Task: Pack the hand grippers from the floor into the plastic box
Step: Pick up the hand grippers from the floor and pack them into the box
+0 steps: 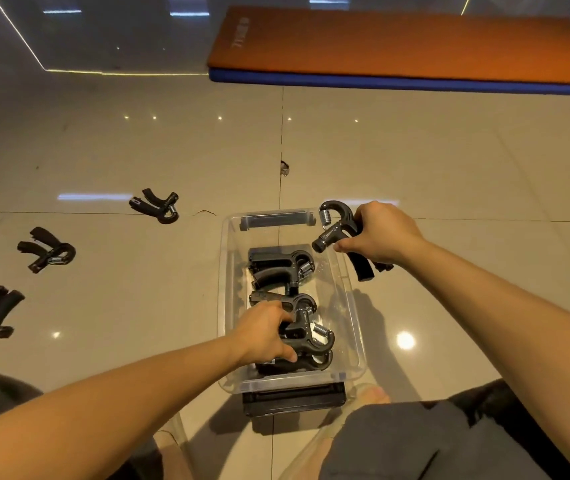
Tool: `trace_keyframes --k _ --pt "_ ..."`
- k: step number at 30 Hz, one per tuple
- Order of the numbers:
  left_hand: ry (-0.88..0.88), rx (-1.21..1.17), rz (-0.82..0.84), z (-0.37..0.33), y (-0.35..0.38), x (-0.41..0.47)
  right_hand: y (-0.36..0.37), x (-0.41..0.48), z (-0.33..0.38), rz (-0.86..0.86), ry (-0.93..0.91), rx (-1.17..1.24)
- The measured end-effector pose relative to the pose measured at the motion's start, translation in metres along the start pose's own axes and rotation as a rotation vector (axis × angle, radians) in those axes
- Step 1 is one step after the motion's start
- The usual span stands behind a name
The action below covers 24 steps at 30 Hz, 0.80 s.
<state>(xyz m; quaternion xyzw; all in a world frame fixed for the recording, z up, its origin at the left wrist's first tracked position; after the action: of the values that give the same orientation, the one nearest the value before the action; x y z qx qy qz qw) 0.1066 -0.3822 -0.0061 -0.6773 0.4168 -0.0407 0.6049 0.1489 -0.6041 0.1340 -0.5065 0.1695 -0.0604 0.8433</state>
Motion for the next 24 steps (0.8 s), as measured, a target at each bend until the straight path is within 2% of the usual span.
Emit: trace_keyframes --k 12,19,24 --pt "0.056 0.098 0.067 -0.006 0.029 0.008 0.007 -0.007 -0.018 0.007 0.023 -0.039" --pt "-0.055 -0.048 0.159 0.003 0.039 0.007 0.01 -0.006 -0.017 0.025 0.032 -0.028" --pt "-0.085 -0.065 0.178 0.004 0.043 0.007 0.016 -0.006 -0.018 0.041 0.037 -0.011"
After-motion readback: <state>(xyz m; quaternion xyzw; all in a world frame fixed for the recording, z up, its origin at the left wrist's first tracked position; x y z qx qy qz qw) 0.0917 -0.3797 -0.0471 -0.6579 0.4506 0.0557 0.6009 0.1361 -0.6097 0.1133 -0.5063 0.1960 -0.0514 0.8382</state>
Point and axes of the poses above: each hand's wrist, its own x-axis towards the middle knuckle, its own y-axis out of the palm, z = x × y, the point moved 7 cm from there along x, towards the middle knuckle, and after that the axes turned 11 degrees about x, right-handed, at the moved point
